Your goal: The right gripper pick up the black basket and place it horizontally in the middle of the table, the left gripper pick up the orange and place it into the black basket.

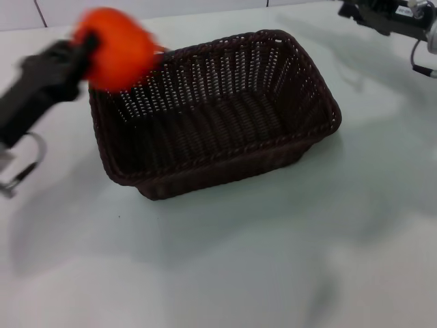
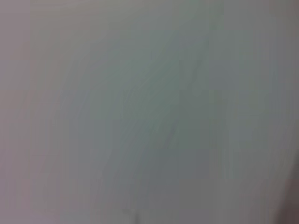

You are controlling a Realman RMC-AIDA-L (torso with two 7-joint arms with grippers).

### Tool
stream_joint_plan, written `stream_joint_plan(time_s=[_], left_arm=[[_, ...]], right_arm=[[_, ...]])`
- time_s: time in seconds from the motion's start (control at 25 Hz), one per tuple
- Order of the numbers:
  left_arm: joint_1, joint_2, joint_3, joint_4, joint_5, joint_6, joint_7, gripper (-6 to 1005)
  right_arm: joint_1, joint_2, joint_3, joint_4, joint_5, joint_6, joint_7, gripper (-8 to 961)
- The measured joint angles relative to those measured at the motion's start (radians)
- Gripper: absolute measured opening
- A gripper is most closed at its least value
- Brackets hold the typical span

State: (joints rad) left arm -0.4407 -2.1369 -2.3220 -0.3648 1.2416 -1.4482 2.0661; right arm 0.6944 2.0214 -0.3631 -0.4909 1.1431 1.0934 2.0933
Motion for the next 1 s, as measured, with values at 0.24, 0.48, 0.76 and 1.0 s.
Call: stream_joint_plan(time_s=[0.24, 0.48, 0.76, 1.0], left_arm=[[-0.061, -0.022, 0.130, -0.021, 0.001, 0.118, -0.065, 151], [-0.060, -0.027, 0.125, -0.027, -0.014, 0.129, -0.062, 373], [0.030, -0.028, 0.056, -0.031, -0.143, 0.068, 0.023, 684], [0.125, -0.032, -0.074, 0.072, -0.337, -0.106, 0.278, 905]], right_arm=[[0.003, 0.027, 0.000, 0.000, 0.102, -0.001, -0.118, 660], [-0.010, 0.052, 0.000, 0.000, 0.297, 0.014, -0.281, 660], [-0.024, 0.061, 0.006, 0.030, 0.504, 0.083, -0.628, 659], [-0.042, 0.063, 0.012, 0.121, 0.723, 0.101, -1.151, 659]])
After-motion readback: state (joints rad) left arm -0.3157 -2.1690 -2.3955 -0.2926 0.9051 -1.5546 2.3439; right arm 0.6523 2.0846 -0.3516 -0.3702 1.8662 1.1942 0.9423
